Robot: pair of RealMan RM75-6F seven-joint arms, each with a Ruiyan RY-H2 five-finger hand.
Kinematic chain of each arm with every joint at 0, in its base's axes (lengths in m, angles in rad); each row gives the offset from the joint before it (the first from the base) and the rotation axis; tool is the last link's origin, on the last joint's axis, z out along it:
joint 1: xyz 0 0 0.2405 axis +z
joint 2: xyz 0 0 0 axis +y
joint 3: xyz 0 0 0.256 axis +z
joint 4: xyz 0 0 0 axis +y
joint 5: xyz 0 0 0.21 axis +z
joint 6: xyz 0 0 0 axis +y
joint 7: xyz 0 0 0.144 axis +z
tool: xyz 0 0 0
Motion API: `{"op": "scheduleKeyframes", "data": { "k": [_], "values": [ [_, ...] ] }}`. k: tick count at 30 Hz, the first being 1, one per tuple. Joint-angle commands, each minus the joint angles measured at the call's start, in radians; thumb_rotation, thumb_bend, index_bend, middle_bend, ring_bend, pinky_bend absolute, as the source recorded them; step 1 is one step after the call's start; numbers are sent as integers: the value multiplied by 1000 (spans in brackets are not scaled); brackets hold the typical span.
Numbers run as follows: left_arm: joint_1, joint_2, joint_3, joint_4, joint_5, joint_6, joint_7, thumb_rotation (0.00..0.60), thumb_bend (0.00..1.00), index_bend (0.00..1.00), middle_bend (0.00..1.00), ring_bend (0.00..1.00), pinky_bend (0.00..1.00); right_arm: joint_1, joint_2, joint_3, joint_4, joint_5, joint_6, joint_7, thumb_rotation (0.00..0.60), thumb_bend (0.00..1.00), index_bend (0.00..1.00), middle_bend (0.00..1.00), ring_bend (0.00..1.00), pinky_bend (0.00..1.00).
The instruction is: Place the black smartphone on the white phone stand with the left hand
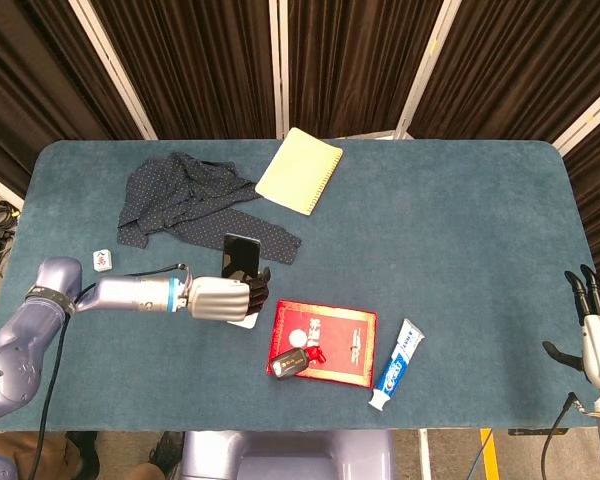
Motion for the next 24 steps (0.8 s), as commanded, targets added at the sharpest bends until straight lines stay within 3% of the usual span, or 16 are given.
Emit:
{"op": "scheduleKeyframes", "data": {
  "k": [1, 5, 11, 19, 24],
  "values": [
    [3, -2, 2, 1, -4, -2, 0, 600, 0, 485, 293, 343, 234, 0, 1, 0, 0, 0, 0, 1, 600, 0, 0, 0, 0, 0],
    [3, -3, 11, 2, -5, 2, 1, 600, 0, 420, 222, 253, 169, -1, 1, 0, -1, -2, 2, 2, 600, 0, 0, 0, 0, 0],
    [2, 1, 17, 1, -8, -1, 7, 600, 0, 194, 2, 9, 27, -1, 1, -1, -2, -3, 3, 1, 600, 0, 0, 0, 0, 0],
    [3, 23, 15, -18, -24, 11, 10, 600, 0, 28, 0, 0, 0, -1, 3, -3, -6, -6, 4, 1, 600, 0, 0, 0, 0, 0],
    [12, 64, -13, -55, -56, 50, 15, 600, 0, 0, 0, 0, 0, -2, 6, -5, -11, -11, 3, 3, 600, 0, 0, 0, 0, 0]
  ]
}}
